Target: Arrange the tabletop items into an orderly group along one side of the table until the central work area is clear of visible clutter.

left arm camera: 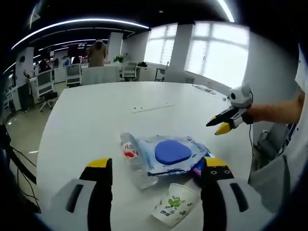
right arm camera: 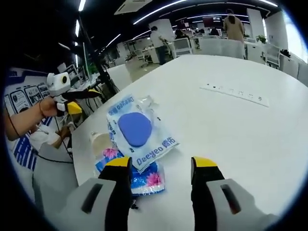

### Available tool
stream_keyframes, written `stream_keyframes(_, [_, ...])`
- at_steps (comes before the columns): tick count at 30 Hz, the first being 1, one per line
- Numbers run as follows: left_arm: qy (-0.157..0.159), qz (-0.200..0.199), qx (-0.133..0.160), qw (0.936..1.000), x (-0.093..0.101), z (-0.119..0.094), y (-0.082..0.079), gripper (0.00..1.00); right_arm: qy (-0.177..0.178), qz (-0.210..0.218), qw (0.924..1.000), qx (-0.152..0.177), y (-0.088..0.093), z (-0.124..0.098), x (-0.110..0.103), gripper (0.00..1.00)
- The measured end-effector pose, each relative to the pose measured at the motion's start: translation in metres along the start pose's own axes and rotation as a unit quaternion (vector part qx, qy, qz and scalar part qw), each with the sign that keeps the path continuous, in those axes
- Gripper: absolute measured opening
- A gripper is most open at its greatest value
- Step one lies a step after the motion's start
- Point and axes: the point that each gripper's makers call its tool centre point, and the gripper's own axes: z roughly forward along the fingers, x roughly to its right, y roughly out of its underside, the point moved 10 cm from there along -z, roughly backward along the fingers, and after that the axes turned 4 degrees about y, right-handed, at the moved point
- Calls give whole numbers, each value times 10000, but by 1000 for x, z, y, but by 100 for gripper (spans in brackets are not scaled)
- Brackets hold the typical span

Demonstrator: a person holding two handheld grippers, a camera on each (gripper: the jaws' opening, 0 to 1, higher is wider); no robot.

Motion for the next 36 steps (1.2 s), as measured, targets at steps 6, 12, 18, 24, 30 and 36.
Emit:
stream_keyframes(6, [-3, -10, -43, 10000, -3, 5, 1, 74, 17, 180, 9998, -19, -1, 8, 1, 44])
stream_keyframes(12, [-23, -44, -43, 10000, -6, 10, 1, 70, 39, 304, 9995, -42, -1, 15, 3, 40])
stream_keyframes(18, [-13, -68, -101, 9999, -6, 16, 3, 67, 42, 400, 9991, -99, 0, 24, 2, 37])
stream_keyframes(24, [-13, -80, -132, 9999, -9, 21, 5, 62, 21, 450, 9988, -185, 3, 32, 1, 36])
stream_keyframes(30, [-16, -84, -158, 9998, -13, 25, 8, 56, 22, 539, 9983, -236, 4, 39, 0, 34])
stream_keyframes(36, [15, -169, -247, 9995, -17, 31, 13, 52, 25, 632, 9975, -308, 6, 48, 1, 31])
